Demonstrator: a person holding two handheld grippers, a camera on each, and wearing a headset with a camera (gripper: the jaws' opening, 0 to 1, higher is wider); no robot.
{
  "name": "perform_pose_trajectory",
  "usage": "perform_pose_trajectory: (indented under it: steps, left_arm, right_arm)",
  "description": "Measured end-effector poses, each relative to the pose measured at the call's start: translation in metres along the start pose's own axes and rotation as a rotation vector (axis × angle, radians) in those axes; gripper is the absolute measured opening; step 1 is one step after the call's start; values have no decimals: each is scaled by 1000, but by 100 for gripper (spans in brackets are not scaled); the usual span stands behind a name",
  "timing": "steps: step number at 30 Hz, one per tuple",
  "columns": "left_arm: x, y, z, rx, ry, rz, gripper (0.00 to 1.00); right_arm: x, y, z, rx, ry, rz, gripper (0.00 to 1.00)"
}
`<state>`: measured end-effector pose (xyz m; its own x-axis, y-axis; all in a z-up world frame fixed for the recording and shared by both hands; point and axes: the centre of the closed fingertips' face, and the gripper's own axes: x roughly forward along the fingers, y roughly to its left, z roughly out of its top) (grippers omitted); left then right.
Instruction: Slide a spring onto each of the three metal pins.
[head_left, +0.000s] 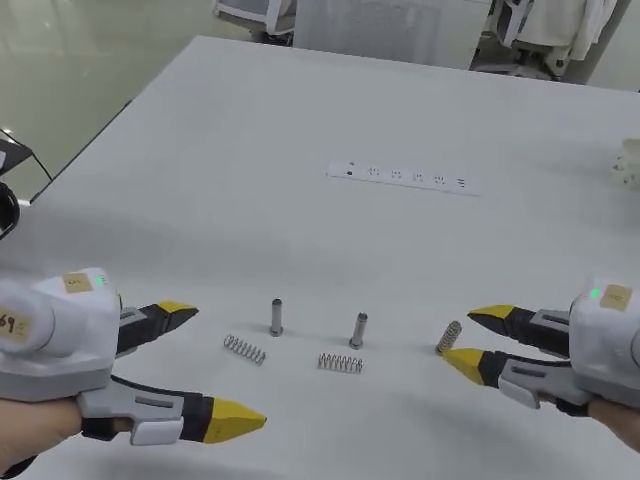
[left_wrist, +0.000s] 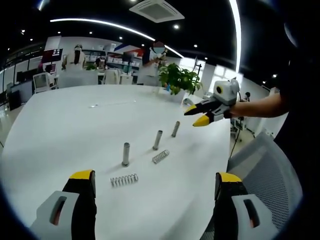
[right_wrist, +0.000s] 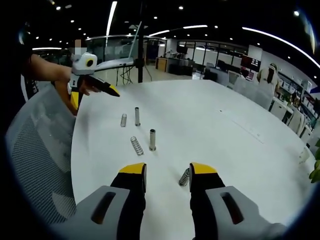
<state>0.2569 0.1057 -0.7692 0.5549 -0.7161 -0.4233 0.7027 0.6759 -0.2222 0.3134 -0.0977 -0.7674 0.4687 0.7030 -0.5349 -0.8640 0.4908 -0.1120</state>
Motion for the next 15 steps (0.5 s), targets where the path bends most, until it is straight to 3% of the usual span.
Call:
perform_pose_trajectory:
  steps: [15]
  left_arm:
    - [0,-2,-1,0,2,-5,96]
  right_arm:
    - [2,26,-6,-46,33,76,31]
